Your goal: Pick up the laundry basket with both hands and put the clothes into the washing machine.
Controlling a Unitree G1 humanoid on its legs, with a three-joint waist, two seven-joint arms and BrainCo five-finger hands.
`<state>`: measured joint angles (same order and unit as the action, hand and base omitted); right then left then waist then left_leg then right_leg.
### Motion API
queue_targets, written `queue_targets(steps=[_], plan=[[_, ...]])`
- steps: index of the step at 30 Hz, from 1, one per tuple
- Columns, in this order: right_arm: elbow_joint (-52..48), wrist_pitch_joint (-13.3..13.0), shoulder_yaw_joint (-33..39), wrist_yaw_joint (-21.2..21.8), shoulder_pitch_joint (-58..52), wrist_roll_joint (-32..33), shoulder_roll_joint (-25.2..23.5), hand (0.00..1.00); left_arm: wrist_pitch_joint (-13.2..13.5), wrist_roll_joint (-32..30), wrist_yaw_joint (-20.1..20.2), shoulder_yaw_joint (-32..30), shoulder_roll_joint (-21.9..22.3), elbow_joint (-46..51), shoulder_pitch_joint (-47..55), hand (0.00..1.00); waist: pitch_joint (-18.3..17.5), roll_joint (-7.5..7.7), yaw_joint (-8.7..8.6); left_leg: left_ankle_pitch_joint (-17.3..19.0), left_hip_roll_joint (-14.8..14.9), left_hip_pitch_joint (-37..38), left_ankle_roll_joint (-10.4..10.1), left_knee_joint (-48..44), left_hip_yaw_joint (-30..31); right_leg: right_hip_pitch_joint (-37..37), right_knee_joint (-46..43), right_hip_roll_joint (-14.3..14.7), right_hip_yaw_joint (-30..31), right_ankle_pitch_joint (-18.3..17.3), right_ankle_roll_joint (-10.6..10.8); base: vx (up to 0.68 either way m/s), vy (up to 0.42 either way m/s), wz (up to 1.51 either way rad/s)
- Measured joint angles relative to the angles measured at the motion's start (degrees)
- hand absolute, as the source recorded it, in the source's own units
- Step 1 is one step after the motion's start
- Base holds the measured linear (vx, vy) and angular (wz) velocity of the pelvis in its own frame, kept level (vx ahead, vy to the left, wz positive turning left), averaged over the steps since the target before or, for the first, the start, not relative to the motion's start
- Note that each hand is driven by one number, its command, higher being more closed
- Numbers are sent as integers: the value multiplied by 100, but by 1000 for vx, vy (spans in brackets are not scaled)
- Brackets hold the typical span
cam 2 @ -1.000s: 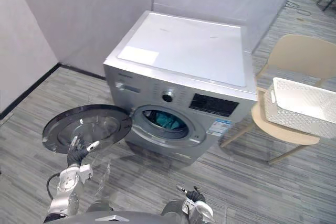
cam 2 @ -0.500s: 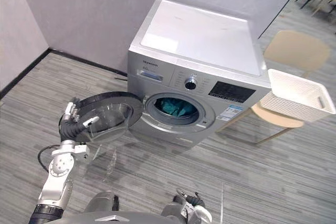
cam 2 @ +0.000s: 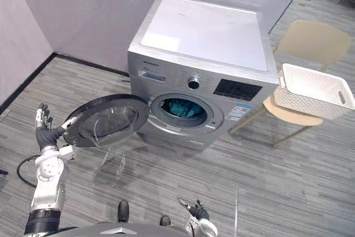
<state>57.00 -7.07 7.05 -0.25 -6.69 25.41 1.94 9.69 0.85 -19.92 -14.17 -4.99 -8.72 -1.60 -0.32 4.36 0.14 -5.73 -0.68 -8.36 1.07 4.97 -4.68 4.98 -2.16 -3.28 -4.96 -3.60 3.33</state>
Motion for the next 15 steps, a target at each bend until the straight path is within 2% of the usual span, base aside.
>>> queue_targets(steps=[1,2,3,5,6,8,9,10,11,12,13,15], plan=[[-10,-4,1,36,-12,2,0,0,-14,0,-24,-103,-50,-99,-124,0,23,15,-13,-13,24,-25,-18,0,-10,21,27,28,16,30,-13,-75,-53,-19],[-17,-5,-5,83,-11,6,1,0,-75,2,-110,-271,-209,-209,-424,0,86,89,-81,-33,88,-147,-46,-1,-62,146,78,90,113,127,-44,-120,-63,-38],[-77,-5,-14,109,11,10,-5,0,-86,0,-178,-416,-458,-228,-788,0,249,176,-56,-62,171,-296,-87,-4,-186,306,148,162,221,277,-66,-181,-65,-49],[-292,-8,-20,109,7,23,-22,0,-106,4,-372,-549,-1107,-512,-1488,0,451,288,-60,-159,286,-666,-93,-38,-309,660,267,260,362,569,-59,-179,-44,-54],[-445,-11,-38,109,-3,135,-41,0,-122,9,-506,-654,-1568,-743,-1945,0,527,345,-81,-204,395,-900,-89,-39,-403,912,369,350,488,847,-27,-149,-28,-56],[-567,-24,-129,108,0,226,-33,0,-128,7,-628,-713,-2054,-1086,-2581,0,765,362,-75,-230,575,-987,-82,-38,-499,1021,491,506,620,1258,25,-191,-24,-55],[-648,-22,-192,109,-51,244,-51,0,-129,6,-680,-700,-2339,-1398,-3028,0,800,341,-59,-235,776,-1092,-76,-39,-621,1174,502,642,579,1479,-48,-228,-17,-71],[-673,-21,-266,127,-56,244,-61,0,-117,18,-722,-696,-2535,-1680,-3456,0,843,284,-6,-240,992,-1218,-74,-46,-750,1350,407,663,333,1458,-124,-172,2,-66],[-699,-21,-275,130,-46,245,-64,0,-106,89,-716,-688,-2605,-1822,-3695,0,840,289,11,-239,1114,-1361,-76,-152,-800,1434,374,645,256,1534,-145,-100,39,-57],[-807,-27,-353,125,-42,341,-63,0,-91,356,-696,-662,-2753,-2125,-4180,0,851,322,2,-163,1327,-1753,-154,-584,-802,1555,310,565,244,1999,-104,-30,55,-32],[-923,-34,-444,126,-38,400,-69,0,-90,506,-649,-620,-2890,-2375,-4510,0,890,401,-15,-88,1437,-1977,-212,-835,-783,1614,379,584,417,2062,-34,-28,46,-24],[-1199,-83,-616,124,-31,563,-72,0,-112,808,-491,-569,-3041,-2814,-4906,0,958,543,-40,-23,1628,-2297,-309,-1203,-794,1743,484,714,440,2065,-35,-26,8,-31]])
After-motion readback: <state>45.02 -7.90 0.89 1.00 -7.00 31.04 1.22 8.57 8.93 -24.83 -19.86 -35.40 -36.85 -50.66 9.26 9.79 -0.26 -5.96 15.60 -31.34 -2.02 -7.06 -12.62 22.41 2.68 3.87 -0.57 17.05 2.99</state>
